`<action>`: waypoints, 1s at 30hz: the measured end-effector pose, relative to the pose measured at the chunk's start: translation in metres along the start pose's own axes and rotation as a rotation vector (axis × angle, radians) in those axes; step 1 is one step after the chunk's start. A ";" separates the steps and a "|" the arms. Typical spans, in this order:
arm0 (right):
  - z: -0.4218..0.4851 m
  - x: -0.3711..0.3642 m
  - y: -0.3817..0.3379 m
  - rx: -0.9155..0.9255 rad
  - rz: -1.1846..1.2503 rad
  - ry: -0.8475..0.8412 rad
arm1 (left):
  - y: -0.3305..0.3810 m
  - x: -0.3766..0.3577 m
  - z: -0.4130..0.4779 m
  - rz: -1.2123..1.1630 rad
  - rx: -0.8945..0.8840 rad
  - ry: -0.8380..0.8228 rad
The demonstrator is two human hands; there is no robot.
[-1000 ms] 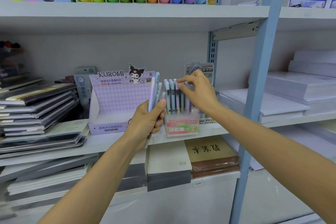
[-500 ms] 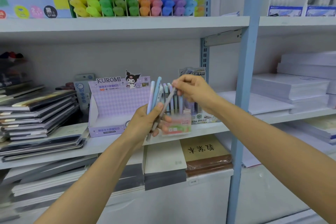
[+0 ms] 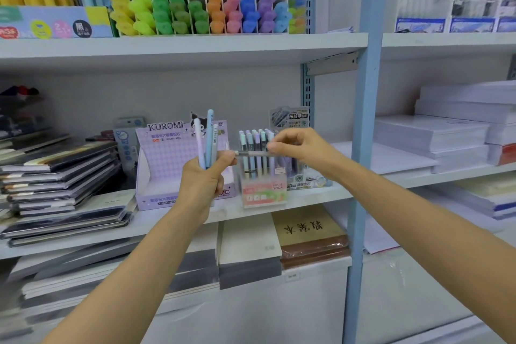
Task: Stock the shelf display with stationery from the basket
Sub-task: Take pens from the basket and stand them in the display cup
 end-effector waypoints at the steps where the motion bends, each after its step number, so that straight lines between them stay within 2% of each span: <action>1: 0.002 -0.005 -0.010 0.051 -0.040 -0.018 | 0.002 -0.004 0.000 0.026 -0.010 0.000; 5: 0.011 -0.027 -0.037 0.179 -0.210 -0.120 | 0.009 -0.021 0.001 0.060 -0.051 -0.033; 8: 0.015 -0.022 -0.042 0.218 -0.218 -0.069 | 0.011 -0.023 0.007 0.023 -0.040 -0.082; 12: 0.018 0.011 -0.037 0.222 -0.020 0.159 | 0.006 -0.023 0.012 -0.134 0.032 -0.203; 15: 0.020 0.035 -0.028 0.246 0.247 0.400 | 0.001 -0.021 0.013 -0.107 0.031 -0.212; 17: 0.023 0.037 -0.021 0.235 0.250 0.464 | -0.004 -0.020 0.014 -0.097 0.025 -0.209; 25: 0.032 0.005 0.018 0.120 -0.113 0.408 | -0.020 -0.021 0.020 -0.012 0.005 -0.255; 30: 0.038 0.006 0.022 0.087 -0.199 0.345 | -0.028 -0.021 0.022 -0.004 0.006 -0.299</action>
Point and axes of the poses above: each hand's wrist, its own z-axis towards the middle knuckle, its own x-axis out of the back of the hand, y = z × x, the point moved 6 cm from there along z, towards the middle knuckle, and after that the axes turned 14 degrees about -y, right-handed, at the moved point
